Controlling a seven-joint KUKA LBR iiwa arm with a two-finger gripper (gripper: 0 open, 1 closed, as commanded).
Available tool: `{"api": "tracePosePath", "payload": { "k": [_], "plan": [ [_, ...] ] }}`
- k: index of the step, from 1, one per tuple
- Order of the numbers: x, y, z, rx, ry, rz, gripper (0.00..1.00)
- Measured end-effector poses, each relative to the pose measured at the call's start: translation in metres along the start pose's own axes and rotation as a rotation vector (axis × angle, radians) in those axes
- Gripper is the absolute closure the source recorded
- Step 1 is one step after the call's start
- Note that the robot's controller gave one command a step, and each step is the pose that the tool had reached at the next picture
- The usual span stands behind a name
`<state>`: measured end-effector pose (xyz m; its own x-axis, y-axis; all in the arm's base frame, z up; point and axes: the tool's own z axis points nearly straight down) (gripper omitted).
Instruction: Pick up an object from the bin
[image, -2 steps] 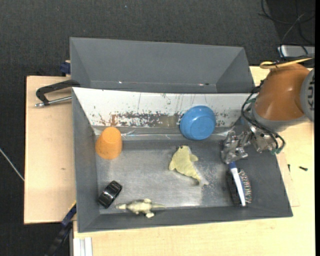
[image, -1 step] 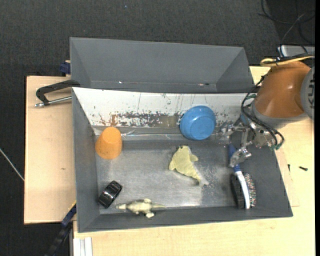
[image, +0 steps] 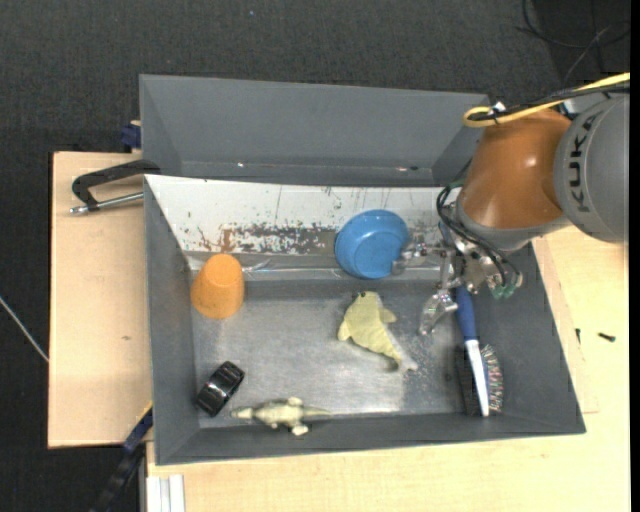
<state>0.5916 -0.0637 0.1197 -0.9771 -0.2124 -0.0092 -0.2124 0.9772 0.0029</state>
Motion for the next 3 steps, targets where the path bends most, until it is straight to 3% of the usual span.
{"api": "tracePosePath", "payload": {
  "k": [1,2,3],
  "plan": [
    [-0.012,0.064,0.031,-0.001,0.017,0.058,0.00],
    [-0.014,0.060,0.028,0.003,0.008,0.062,1.00],
    [-0.008,0.041,-0.101,0.006,-0.006,0.032,1.00]
  ]
}}
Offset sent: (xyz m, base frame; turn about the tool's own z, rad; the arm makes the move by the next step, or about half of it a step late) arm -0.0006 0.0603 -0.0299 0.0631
